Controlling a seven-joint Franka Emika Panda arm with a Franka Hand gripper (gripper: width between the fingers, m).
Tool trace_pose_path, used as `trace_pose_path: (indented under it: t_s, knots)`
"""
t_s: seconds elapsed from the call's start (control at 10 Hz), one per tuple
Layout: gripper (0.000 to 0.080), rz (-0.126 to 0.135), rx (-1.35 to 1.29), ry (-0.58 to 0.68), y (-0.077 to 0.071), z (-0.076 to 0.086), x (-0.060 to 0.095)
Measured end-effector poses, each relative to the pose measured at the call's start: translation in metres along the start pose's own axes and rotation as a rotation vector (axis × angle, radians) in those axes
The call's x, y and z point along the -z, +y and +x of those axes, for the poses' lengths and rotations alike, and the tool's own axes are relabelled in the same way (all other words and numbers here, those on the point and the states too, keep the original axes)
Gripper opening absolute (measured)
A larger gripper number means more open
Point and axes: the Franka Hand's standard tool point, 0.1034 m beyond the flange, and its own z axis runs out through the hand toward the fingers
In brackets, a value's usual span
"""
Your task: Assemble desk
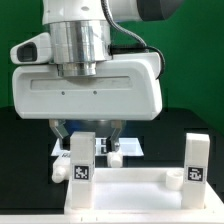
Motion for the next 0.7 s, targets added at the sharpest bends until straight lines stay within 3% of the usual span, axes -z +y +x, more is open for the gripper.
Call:
trace_pose_path:
  t_s: [0.1, 0.2, 0.4, 0.5, 0.6, 0.7]
  knots:
    - [0.0418, -0.001, -0.014, 0.0, 0.0005, 0.0001, -0.0001]
    - [0.0295, -0.004, -0.153, 0.0, 0.0045, 0.0008, -0.0002]
    - [0.0293, -0.004, -0.501, 0.0, 0.0025, 0.0006, 0.0006]
    - [0.029, 0.008, -0.704, -0.001, 0.0012, -0.001, -0.0014]
    - [0.029, 0.06, -0.938, 0.019, 0.004, 0.0019, -0.0027]
    - [0.029, 0.063, -0.986, 0.017, 0.0041, 0.0011, -0.0023]
